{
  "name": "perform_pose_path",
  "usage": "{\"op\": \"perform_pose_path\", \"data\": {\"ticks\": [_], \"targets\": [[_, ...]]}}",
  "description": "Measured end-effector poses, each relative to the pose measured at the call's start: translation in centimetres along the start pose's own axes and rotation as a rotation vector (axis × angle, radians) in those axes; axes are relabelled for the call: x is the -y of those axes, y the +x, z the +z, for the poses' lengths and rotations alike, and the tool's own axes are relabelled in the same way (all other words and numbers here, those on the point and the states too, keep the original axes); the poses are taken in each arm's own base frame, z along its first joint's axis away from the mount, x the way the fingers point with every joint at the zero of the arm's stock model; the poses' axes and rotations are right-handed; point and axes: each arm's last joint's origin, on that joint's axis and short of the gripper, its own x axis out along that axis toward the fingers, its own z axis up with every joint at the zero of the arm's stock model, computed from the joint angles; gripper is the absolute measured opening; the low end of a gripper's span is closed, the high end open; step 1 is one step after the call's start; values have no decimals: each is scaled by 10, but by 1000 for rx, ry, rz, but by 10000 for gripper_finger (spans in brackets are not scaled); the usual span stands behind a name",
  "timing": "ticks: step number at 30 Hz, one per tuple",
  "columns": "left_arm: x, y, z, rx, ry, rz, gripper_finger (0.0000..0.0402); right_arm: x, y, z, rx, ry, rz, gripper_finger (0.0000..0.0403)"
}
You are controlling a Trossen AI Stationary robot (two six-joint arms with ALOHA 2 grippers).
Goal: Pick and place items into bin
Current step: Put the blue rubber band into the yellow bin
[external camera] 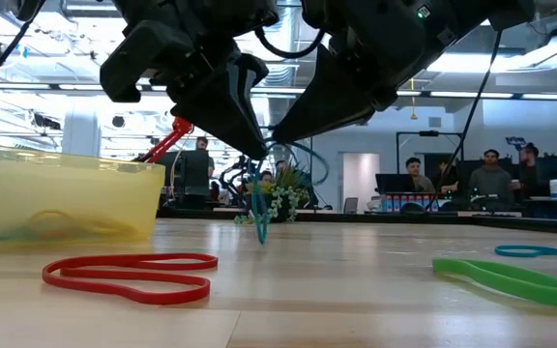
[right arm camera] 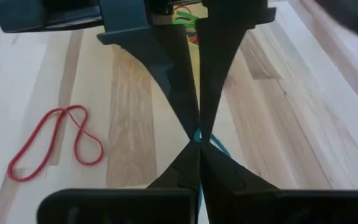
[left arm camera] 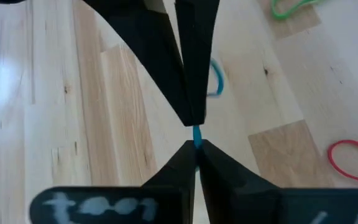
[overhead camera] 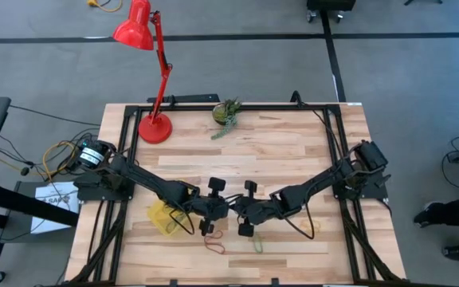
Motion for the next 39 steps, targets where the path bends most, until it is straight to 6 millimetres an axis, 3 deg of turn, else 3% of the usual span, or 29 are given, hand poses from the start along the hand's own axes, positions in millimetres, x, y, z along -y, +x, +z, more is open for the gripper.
{"op": "perform_pose_path", "data": {"ticks": [8,13,17,25,30,34,39], "targets": [[0,-1,-7,-73,19,68,1,3,1,-4,-48,-16,-14,37],[-1,-6,-32,-324,-29,159,0,4,1,-12,-118,-8,-33,69],[1,-22,-44,-507,-103,243,0,8,2,-15,-147,20,-51,80],[16,-81,-14,-558,-43,439,0,13,3,-14,-150,32,-61,82],[25,-112,-2,-641,-179,352,0,13,3,-14,-153,46,-61,82],[37,-112,-8,-720,-275,242,0,12,3,-14,-153,46,-60,82],[45,-99,-29,-751,-302,296,0,12,3,-14,-153,70,-61,82]]}}
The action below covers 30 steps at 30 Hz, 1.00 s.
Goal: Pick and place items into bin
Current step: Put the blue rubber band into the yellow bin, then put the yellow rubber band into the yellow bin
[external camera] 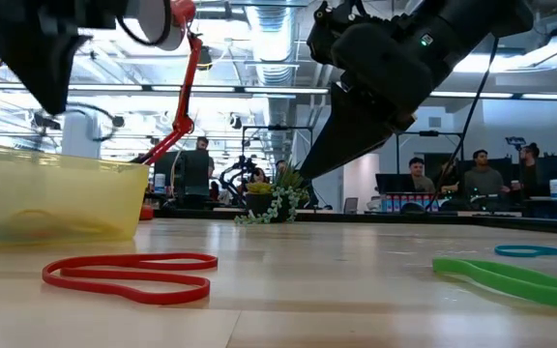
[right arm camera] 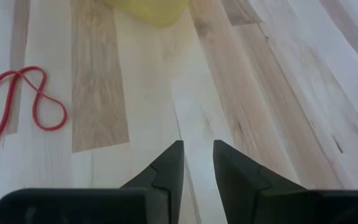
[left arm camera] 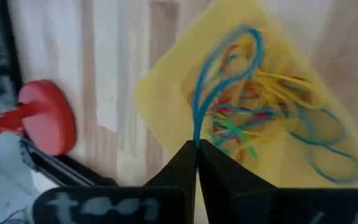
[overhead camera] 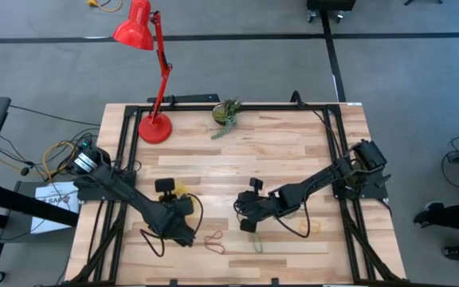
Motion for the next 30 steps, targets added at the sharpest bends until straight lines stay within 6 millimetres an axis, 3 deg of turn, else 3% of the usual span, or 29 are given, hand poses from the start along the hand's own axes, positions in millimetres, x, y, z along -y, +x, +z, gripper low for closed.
{"op": "perform_pose_path", "data": {"ticks": [10,17,21,24,27,30], "targets": [[20,43,-7,-3,-23,-92,50,0,0,0,0,2,0,82],[19,44,-9,-21,43,-83,93,0,0,0,0,2,0,82],[18,30,-2,16,106,-106,100,0,0,0,0,0,0,82],[8,8,2,8,167,-70,96,0,-1,-1,-13,-26,12,82],[-8,-19,6,47,201,15,92,1,-16,3,-41,-50,50,82],[-21,-48,13,176,219,40,90,5,-44,8,-113,-43,62,82]]}}
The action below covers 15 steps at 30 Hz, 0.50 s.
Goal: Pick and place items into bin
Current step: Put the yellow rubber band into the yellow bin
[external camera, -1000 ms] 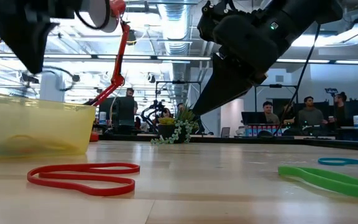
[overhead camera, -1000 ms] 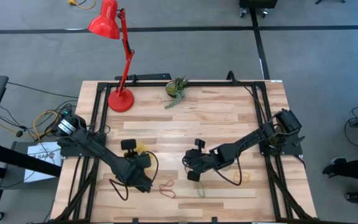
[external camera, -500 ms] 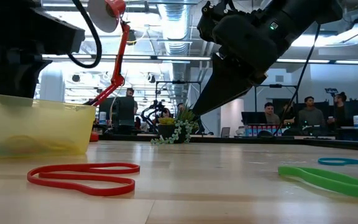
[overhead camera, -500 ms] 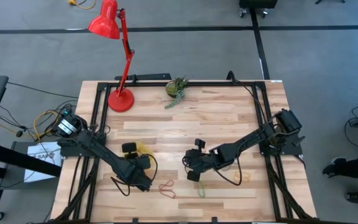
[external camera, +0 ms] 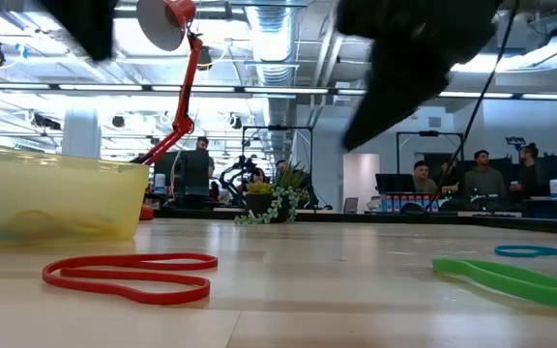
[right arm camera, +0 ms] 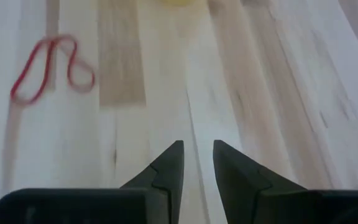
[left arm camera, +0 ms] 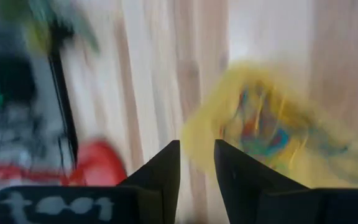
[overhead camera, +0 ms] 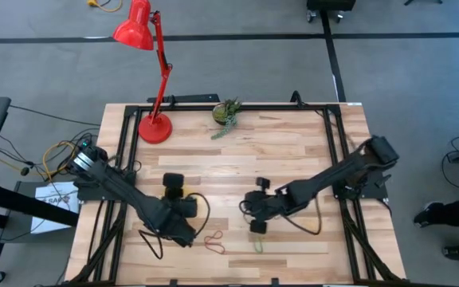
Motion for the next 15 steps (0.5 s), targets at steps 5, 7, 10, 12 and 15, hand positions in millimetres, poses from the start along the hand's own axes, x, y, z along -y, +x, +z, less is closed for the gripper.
{"op": "perform_pose_path", "data": {"ticks": [5,7,10,12,15], "targets": [[-43,-51,-13,214,-21,-52,89,6,-64,-16,-194,122,-3,82],[-64,-65,-29,291,-110,-44,89,4,-86,-30,-259,145,-10,82],[-88,-74,-54,403,-333,1,89,-1,-107,-60,-298,157,-57,82],[-92,-70,-63,467,-481,-9,89,-7,-111,-81,-311,191,-56,82],[-82,-55,-60,592,-572,-53,89,-16,-112,-112,-370,255,-39,82]]}}
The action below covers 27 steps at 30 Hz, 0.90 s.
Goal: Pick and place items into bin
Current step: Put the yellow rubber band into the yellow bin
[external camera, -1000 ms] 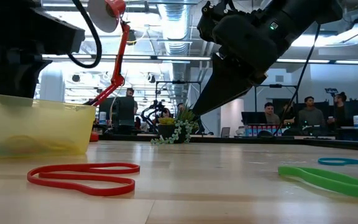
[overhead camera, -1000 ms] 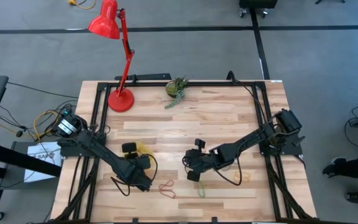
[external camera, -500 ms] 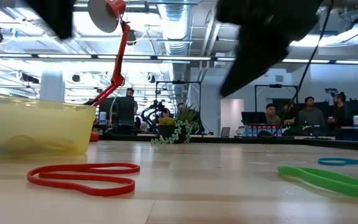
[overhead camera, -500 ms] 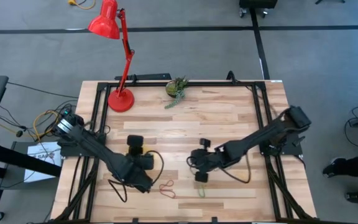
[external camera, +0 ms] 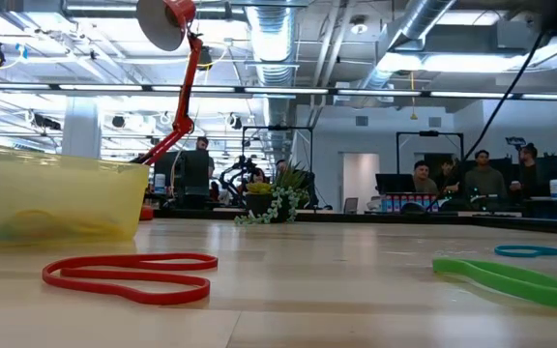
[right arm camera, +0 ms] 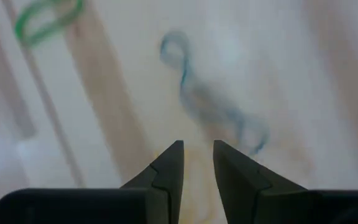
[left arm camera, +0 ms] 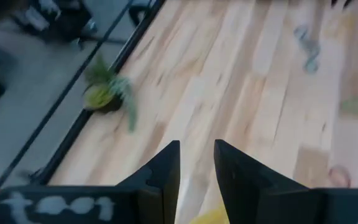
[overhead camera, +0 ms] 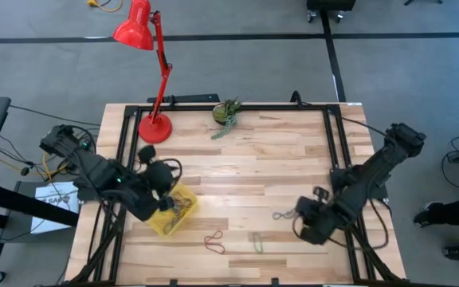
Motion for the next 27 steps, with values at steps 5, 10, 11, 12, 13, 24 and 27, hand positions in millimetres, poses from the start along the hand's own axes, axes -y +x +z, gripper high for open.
{"op": "perform_pose_path", "data": {"ticks": [5,10,11,12,13,24,27], "targets": [[25,46,-24,162,-126,18,89,-4,22,-35,-188,145,-31,82],[45,94,-44,235,-223,12,89,-13,40,-39,-262,197,-81,82],[48,102,-46,250,-238,10,89,-14,45,-39,-266,185,-84,82],[51,109,-48,265,-250,9,89,-16,49,-37,-269,168,-79,82],[54,116,-50,278,-256,10,89,-19,54,-36,-276,151,-70,82],[64,161,-56,245,-225,15,89,-22,83,-25,-394,131,-80,74],[64,161,-56,242,-213,19,89,-21,85,-22,-399,143,-88,44]]}}
